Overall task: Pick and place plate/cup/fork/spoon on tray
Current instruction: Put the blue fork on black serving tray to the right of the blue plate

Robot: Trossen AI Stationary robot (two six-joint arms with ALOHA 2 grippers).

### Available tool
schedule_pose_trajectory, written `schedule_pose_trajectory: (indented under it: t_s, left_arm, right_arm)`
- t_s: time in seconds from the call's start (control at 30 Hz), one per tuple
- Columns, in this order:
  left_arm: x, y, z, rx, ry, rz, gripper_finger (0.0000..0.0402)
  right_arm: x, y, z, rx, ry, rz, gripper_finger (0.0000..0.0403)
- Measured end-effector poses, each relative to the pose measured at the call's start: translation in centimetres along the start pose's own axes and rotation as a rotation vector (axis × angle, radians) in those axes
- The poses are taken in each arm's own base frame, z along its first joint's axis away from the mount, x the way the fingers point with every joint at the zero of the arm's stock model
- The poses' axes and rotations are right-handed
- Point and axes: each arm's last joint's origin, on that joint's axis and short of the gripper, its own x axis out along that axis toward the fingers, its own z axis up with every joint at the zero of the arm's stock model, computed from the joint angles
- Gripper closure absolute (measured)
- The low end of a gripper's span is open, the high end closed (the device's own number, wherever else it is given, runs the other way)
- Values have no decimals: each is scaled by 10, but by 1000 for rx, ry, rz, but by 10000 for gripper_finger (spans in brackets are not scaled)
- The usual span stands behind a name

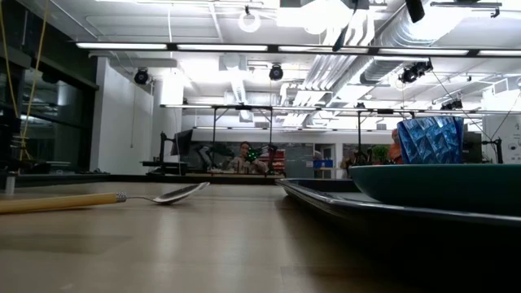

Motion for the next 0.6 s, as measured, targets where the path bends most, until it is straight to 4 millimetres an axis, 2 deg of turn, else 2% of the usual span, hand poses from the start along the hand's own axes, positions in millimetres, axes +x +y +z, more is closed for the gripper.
schedule_pose_trajectory:
  t_s: [0.17, 0.33, 0.6]
  left_arm:
    - [0, -2, -3, 6, 26, -8, 154]
    - [0, -3, -4, -37, 26, -49, 151]
    - [0, -5, -14, -44, 114, -144, 118]
  right_arm:
    - [6, 4, -2, 48, -50, -9, 402]
    - [21, 11, -13, 59, -28, 17, 403]
    - [40, 16, -31, 71, 44, 41, 403]
